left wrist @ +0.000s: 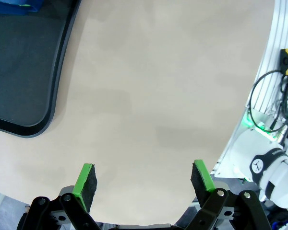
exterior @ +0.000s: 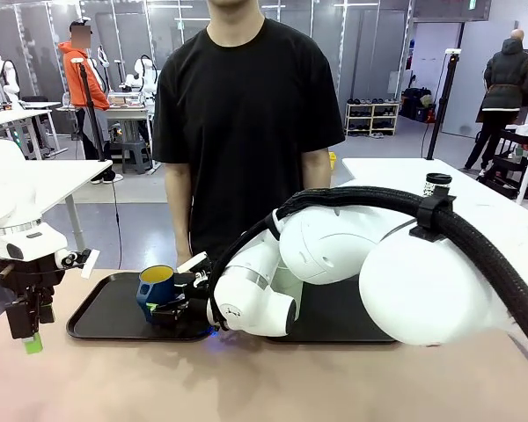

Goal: Sort and store the cups by type.
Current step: Pick up the Handle plastic cup and place it into the empty Flat Tray.

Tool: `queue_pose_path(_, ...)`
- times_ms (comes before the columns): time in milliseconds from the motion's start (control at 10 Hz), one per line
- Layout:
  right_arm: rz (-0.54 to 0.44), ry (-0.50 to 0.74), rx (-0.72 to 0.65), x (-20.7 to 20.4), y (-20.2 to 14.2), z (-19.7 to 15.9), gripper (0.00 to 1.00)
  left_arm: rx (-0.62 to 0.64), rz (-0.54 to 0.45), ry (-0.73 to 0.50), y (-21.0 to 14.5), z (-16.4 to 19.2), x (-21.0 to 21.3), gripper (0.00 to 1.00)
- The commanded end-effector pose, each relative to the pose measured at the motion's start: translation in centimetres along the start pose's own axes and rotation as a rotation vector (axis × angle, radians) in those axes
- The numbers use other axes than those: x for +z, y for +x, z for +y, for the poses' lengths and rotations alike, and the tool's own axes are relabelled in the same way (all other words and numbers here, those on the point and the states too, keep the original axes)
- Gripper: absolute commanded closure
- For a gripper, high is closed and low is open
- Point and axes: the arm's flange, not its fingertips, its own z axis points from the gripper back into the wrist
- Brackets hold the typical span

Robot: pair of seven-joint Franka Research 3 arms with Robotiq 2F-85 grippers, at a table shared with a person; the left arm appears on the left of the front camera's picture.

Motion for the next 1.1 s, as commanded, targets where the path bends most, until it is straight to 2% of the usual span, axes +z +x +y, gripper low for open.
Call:
queue_pose_path(0, -0.029, -0.067, 0.040, 4.8, -4.4, 9.7, 0.00, 0.011, 0.004, 0.000, 0.0, 0.1, 0.3, 0.00)
queue_pose_path(600, 0.026, -0.075, 0.041, 7.3, -4.4, 10.5, 0.00, 0.011, 0.004, 0.000, 0.0, 0.1, 0.3, 0.00)
queue_pose_path(1000, 0.082, -0.078, 0.050, 9.5, -3.9, 12.5, 0.00, 0.011, 0.004, 0.000, 0.0, 0.1, 0.3, 0.00)
